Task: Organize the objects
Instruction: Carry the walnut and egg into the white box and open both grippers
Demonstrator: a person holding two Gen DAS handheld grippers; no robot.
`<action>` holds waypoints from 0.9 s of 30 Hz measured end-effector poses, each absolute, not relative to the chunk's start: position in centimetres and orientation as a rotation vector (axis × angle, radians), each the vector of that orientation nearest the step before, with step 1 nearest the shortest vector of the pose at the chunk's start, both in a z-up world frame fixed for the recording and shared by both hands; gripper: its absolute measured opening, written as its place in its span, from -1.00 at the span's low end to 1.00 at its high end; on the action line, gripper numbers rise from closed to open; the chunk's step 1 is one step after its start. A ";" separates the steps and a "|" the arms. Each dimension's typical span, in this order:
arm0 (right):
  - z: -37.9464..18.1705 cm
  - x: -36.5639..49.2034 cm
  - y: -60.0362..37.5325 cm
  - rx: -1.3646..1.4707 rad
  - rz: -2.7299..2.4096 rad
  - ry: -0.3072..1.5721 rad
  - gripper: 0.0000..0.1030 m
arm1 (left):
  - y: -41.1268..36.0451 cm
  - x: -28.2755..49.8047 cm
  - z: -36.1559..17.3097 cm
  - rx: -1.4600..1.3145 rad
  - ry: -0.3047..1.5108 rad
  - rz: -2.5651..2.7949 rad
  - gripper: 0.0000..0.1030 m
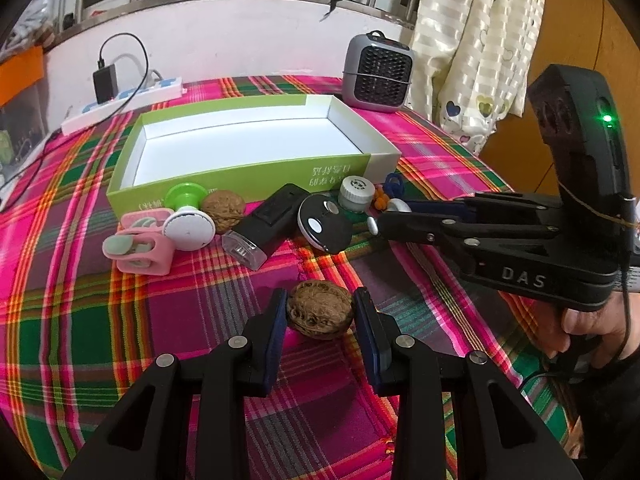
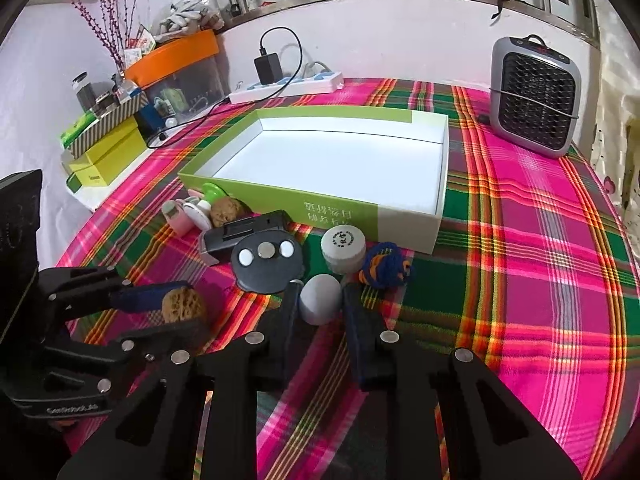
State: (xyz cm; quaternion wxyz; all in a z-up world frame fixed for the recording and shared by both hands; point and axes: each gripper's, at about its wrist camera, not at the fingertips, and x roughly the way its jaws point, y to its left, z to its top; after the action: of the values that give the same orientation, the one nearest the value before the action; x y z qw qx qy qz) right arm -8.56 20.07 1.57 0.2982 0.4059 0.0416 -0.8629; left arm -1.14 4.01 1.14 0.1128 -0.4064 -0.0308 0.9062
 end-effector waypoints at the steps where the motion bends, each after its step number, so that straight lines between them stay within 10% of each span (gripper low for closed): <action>1: 1.7 -8.4 20.1 1.072 -2.293 0.109 -0.56 | 4.0 -1.2 1.2 -1.190 -0.079 2.668 -0.39; 27: 6.5 -10.6 18.1 0.870 -2.319 0.123 -0.56 | 1.4 -5.5 6.8 -1.054 -0.006 2.931 -0.39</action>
State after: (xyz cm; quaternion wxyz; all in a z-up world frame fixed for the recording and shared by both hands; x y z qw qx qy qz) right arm -10.58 18.14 6.51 0.3250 0.3317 0.0469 -0.8844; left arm -5.51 1.39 6.79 0.0135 -0.3384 -0.0018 0.9409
